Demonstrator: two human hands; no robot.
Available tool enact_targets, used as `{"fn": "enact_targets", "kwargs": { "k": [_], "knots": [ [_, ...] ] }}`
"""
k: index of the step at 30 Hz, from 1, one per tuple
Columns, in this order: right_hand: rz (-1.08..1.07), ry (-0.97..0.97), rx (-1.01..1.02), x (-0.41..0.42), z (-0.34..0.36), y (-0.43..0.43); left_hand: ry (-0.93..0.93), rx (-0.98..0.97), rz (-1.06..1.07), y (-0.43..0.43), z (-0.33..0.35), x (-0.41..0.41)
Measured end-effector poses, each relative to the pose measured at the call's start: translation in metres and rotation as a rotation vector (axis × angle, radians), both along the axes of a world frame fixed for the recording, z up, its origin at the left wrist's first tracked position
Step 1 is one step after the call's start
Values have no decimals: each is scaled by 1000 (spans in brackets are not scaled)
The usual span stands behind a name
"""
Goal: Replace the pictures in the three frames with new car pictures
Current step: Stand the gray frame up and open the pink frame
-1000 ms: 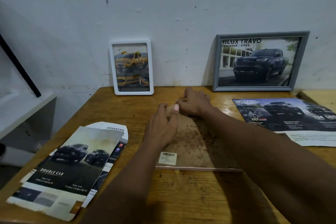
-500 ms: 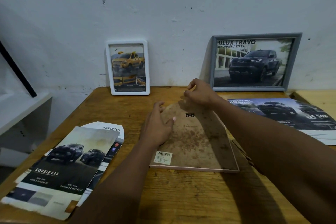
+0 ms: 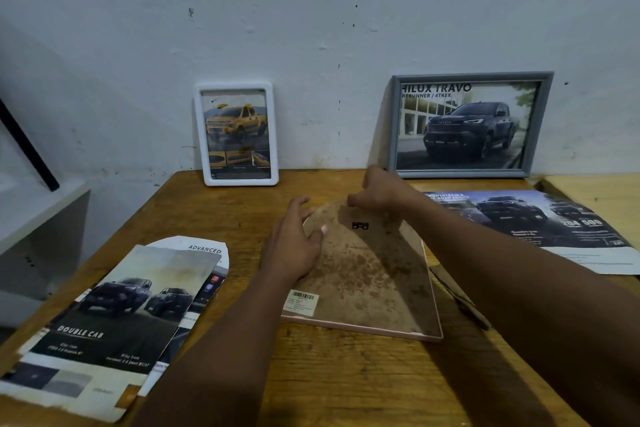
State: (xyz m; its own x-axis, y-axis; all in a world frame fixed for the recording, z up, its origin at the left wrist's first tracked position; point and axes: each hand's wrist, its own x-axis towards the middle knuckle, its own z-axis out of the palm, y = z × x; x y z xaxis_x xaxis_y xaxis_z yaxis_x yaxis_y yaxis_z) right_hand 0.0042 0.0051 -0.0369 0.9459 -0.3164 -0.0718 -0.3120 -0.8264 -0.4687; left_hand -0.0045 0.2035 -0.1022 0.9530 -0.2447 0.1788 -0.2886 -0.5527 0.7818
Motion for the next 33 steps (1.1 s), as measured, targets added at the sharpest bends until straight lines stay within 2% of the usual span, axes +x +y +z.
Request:
{"fn": "enact_targets", "kwargs": {
  "k": [3,7,13,16,18,21,26,33],
  "knots": [
    [-27,-134,30,-5,-15,3,25,-49,10,0,2,-1],
    [-12,-292,40,-6,-30,5,77,-211,11,0,7,-1],
    [32,-401,-25,7,-21,11,-74,-255,37,-3,10,-4],
    [40,-402,-29,11,-14,9,-52,-277,51,-7,11,-1],
    [43,-372,-41,14,-12,7,-13,-224,45,-8,8,2],
    [51,-214,-63,19,-7,7,35,-147,9,-7,4,4],
    [72,-164,-159,30,11,15,84,-209,39,-6,5,11],
    [84,-168,-26,36,33,19,37,-282,60,-4,11,20]
  ]
}}
